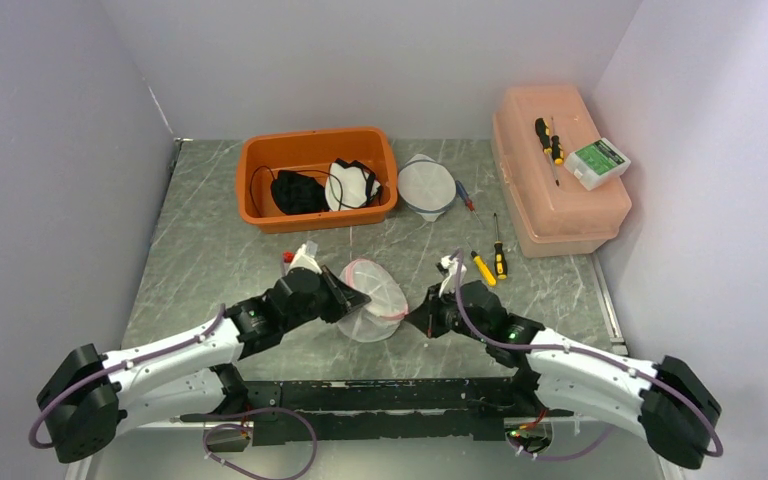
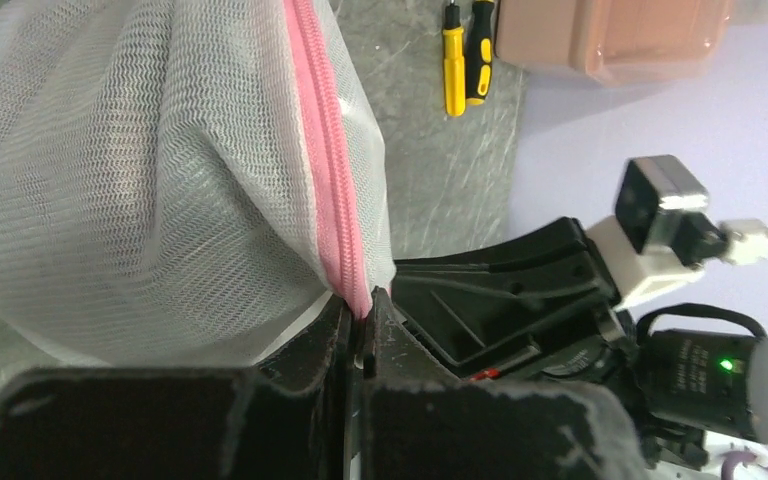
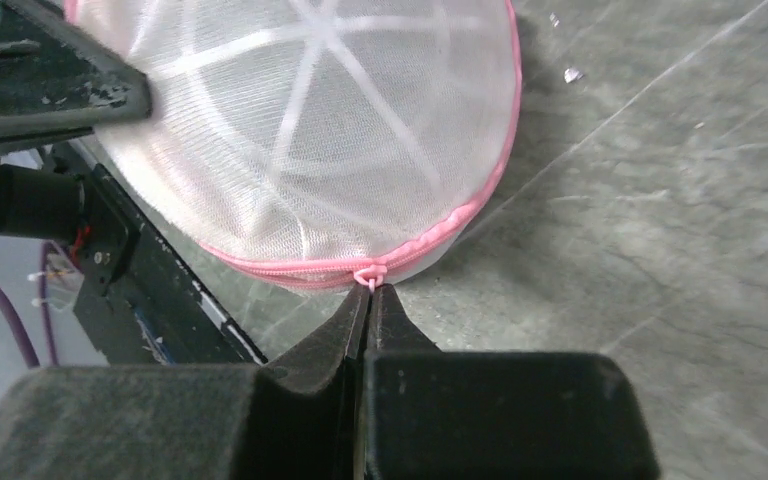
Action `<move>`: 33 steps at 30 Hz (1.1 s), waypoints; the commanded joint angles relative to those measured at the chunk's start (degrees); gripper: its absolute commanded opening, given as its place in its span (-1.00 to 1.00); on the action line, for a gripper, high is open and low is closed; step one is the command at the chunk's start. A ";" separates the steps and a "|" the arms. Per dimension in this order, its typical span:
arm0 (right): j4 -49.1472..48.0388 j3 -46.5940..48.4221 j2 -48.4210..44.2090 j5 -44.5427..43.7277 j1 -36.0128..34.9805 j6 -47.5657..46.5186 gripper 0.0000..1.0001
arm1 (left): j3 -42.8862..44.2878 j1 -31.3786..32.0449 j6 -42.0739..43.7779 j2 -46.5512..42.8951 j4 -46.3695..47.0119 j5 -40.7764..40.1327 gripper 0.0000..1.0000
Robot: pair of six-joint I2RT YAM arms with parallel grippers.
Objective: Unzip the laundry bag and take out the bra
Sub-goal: Unzip the laundry bag at the center of the board.
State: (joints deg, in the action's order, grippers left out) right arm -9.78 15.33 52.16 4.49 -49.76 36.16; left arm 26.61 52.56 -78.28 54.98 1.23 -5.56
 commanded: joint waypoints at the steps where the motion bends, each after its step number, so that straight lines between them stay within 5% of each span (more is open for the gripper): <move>1: 8.48 4.54 -8.40 -6.00 0.19 -8.87 -1.00 | 6.31 -0.85 8.83 2.15 -0.21 4.04 -0.95; 7: 17.28 9.50 -15.60 -6.96 -0.11 -12.58 -1.00 | 12.39 -5.55 18.95 9.01 4.37 9.76 -0.95; 16: 18.92 9.42 -18.08 -12.50 -2.88 -9.92 -1.00 | 17.46 -16.71 20.98 27.58 23.03 35.28 -0.95; 25: 12.30 4.33 -12.04 -9.83 -6.16 -6.86 -1.00 | 9.73 -19.25 21.81 24.31 21.39 31.31 -0.83; 27: 11.08 3.65 -11.15 -10.08 -6.23 -6.47 -1.00 | 8.81 -19.18 21.82 21.21 17.90 28.68 -0.66; 30: 9.96 3.31 -10.05 -10.18 -6.36 -6.26 -1.00 | 6.83 -19.17 20.62 16.03 13.91 25.71 -0.02; 33: 8.06 3.55 -9.13 -10.20 -6.36 -6.43 -1.00 | 5.02 -18.87 18.58 10.39 9.13 23.18 0.35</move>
State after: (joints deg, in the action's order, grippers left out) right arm 3.53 18.94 42.41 -5.91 -55.70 29.17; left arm 33.21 33.93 -58.78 72.14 15.92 23.38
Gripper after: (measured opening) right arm 0.017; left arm 0.597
